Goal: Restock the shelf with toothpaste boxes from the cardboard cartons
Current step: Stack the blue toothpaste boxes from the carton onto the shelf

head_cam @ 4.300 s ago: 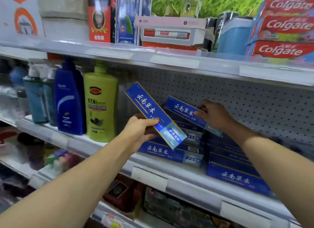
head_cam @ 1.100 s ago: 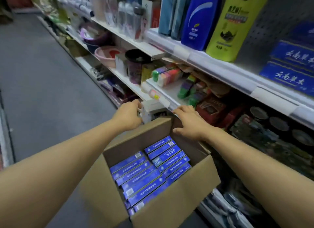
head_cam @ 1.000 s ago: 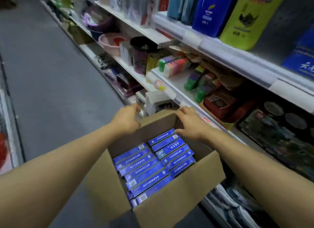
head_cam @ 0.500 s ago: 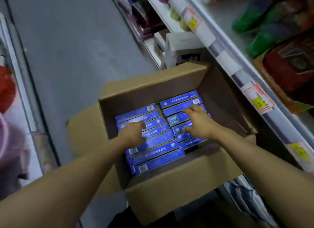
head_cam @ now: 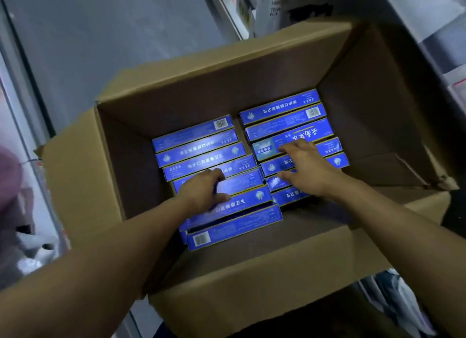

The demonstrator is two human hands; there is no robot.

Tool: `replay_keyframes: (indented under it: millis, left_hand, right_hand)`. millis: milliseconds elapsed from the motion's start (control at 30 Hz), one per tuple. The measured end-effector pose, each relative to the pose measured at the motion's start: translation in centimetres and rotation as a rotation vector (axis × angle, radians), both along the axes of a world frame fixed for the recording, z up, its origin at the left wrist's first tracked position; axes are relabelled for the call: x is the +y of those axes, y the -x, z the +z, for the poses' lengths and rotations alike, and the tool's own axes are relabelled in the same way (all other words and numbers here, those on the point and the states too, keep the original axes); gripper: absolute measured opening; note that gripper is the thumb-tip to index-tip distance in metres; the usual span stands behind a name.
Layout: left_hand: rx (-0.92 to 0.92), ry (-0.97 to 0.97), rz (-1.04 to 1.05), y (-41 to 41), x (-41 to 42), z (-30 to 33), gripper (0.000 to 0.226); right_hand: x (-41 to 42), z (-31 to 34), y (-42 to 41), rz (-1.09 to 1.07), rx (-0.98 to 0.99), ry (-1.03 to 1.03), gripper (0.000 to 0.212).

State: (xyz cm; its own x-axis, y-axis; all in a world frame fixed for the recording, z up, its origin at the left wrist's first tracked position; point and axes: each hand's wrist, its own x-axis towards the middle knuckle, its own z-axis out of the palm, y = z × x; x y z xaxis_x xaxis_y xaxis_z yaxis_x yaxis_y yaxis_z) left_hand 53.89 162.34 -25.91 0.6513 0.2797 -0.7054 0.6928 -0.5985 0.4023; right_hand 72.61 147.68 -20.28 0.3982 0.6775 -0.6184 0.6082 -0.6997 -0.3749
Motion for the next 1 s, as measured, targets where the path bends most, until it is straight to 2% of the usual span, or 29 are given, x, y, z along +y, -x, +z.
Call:
replay_keyframes:
  millis: [133,333,500,700,833,900,933,1000]
  left_hand:
    - [-0.045,-0.013,0.046,-0.5,1.4,0.1,0.045]
    - [-0.223,0.193,0.436,-2.5,4.0,1.5,0.014]
    - [-0.279,0.337,0.645,-3.8,4.2,4.6,0.024]
    - [-0.375,0.672,0.883,-6.0,2.4,7.6,0.013]
    - [-0.413,0.803,0.912,-7.4,0.4,8.8,0.018]
    - [-0.404,0.801,0.885,-7.7,-0.1,8.7,0.011]
    - [-0.378,0.733,0.831,-7.5,-0.2,8.4,0.008]
    - [-0.319,0.451,0.578,-6.5,-0.2,7.1,0.016]
  right_hand:
    - [-0.1,-0.9,-0.1,-0.028,0.012,0.004,0.056]
    - [0.0,0.1,-0.4,-0.044,-0.002,0.003,0.051]
    - [0.9,2.0,-0.5,-0.088,0.019,-0.058,0.056]
    - [2.7,3.8,1.0,-0.420,0.358,-0.175,0.052]
    - [2.9,3.8,2.0,-0.570,0.596,-0.256,0.029]
    - [2.5,3.4,2.3,-0.612,0.578,-0.299,0.022]
    - [2.3,3.2,2.2,-0.633,0.537,-0.309,0.022]
    - [1.7,2.9,1.7,-0.658,0.440,-0.303,0.024]
